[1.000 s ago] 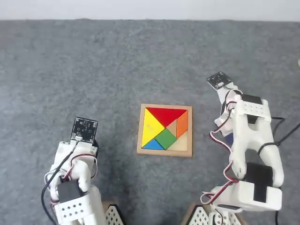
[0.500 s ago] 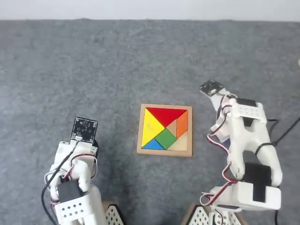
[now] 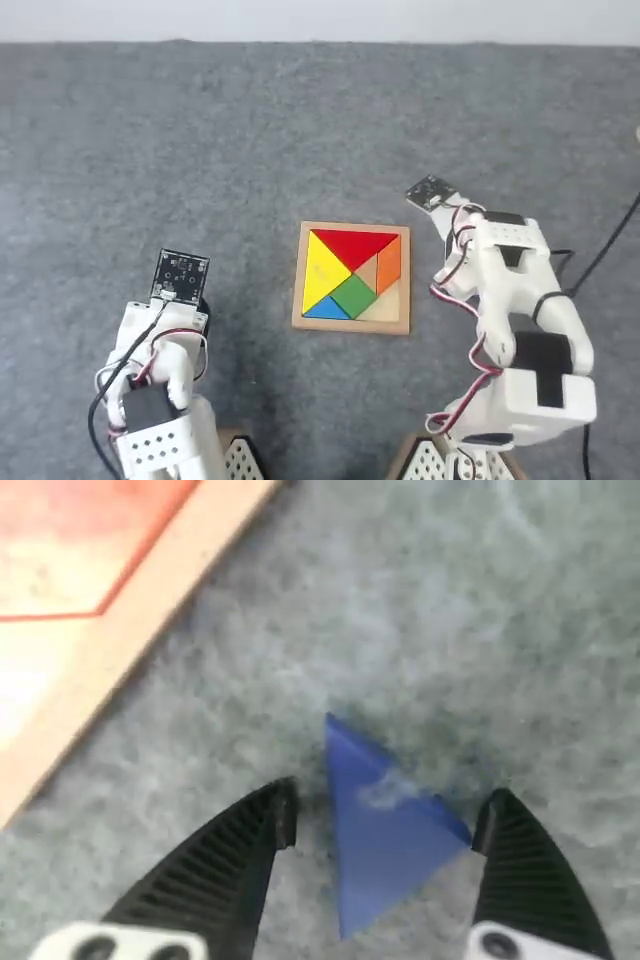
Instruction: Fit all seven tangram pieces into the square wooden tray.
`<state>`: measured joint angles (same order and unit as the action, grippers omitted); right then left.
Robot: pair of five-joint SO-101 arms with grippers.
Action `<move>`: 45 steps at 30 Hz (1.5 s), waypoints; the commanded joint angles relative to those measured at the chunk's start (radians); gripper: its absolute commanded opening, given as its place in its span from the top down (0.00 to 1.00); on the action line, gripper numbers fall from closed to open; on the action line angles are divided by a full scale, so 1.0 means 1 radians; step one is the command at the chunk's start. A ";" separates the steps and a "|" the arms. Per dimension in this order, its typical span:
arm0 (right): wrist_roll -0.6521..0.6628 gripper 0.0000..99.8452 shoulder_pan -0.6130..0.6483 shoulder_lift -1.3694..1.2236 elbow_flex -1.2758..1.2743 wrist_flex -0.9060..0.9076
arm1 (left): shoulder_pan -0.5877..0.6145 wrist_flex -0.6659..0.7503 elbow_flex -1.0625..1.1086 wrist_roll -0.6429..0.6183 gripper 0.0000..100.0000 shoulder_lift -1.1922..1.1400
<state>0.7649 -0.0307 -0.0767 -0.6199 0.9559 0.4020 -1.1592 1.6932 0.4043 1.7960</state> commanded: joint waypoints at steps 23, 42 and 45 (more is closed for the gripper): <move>-0.100 0.87 -0.018 0.039 0.118 0.073 | 0.006 -0.006 -0.010 0.005 0.81 0.008; -0.483 0.87 0.426 0.441 0.173 0.414 | 0.006 -0.006 -0.010 0.005 0.81 0.008; -0.787 0.87 0.449 0.435 0.158 0.406 | 0.006 -0.006 -0.010 0.005 0.81 0.008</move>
<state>0.2677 0.3974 0.3115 -0.4971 1.3610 0.4020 -1.1592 1.6932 0.4043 1.7960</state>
